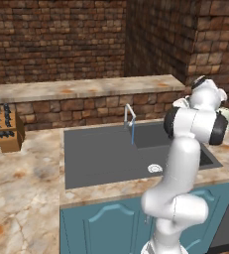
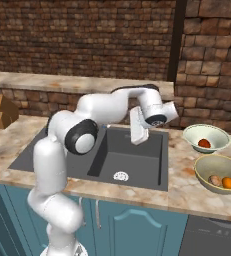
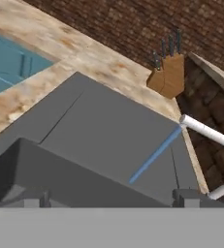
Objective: Pick the tangerines from the sink and place them in one bowl. Place the tomato in the other bowl. Then turn off the sink faucet.
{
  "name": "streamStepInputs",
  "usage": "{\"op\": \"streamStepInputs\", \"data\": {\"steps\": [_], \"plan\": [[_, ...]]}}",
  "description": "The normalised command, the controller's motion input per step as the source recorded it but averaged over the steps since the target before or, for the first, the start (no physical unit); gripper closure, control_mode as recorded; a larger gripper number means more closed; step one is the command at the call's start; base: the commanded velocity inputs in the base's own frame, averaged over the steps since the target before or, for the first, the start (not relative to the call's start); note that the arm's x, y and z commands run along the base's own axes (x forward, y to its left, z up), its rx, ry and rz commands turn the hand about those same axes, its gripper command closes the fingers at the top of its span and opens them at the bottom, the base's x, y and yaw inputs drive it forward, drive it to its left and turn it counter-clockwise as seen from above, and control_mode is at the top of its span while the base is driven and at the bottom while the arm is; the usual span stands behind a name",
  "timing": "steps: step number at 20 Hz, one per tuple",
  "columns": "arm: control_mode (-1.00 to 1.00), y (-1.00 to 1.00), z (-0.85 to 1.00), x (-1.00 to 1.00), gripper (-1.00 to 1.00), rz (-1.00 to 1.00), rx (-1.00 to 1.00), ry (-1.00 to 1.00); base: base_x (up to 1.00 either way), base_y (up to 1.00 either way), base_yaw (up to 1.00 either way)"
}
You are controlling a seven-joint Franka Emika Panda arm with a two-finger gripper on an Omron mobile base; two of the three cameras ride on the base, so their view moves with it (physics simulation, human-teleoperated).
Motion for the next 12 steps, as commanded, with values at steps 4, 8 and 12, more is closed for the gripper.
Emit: {"op": "streamStepInputs", "data": {"steps": [4,8,12], "plan": [[-1.00,0.39,0.00,0.10,-1.00,-0.38,0.00,-0.21,0.00,0.00,0.00],[-1.00,-0.18,0.00,0.68,-1.00,-0.09,0.02,0.02,0.00,0.00,0.00],[-1.00,-0.79,0.00,0.77,-1.00,0.02,0.12,0.27,0.00,0.00,0.00]]}}
